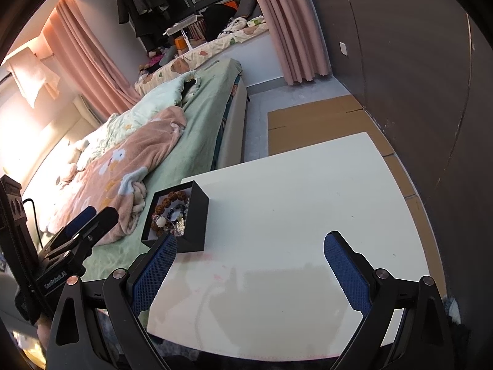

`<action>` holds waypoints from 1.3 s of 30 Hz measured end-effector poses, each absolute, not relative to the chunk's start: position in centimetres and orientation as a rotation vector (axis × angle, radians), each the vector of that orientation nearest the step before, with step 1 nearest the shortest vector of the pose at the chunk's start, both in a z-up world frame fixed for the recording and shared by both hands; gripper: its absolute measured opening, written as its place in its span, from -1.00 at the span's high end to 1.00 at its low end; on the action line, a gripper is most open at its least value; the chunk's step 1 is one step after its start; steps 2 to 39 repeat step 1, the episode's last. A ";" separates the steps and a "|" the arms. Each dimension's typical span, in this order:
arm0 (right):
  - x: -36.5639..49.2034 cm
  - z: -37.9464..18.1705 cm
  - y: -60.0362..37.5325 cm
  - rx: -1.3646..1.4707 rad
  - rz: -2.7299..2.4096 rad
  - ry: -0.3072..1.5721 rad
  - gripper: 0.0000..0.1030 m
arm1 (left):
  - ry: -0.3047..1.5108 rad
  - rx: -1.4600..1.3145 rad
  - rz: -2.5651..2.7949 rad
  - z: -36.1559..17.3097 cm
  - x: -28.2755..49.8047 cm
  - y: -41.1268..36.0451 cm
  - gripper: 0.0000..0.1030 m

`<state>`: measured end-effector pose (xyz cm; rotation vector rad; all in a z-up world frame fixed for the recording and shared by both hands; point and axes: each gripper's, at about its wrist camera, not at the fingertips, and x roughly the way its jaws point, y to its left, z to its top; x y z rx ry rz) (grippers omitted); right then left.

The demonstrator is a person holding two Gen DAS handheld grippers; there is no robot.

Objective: Organize jewelry

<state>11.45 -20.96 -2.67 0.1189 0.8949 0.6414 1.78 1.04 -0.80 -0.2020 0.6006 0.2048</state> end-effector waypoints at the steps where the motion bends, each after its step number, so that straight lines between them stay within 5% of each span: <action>1: 11.6 -2.8 -20.9 0.122 0.639 0.897 -0.88 | 0.604 -0.206 0.206 -0.9 1.9 1.1 -0.99; 39: 11.6 -2.8 -20.9 0.122 0.639 0.897 -0.88 | 0.604 -0.206 0.206 -0.9 1.9 1.1 -0.99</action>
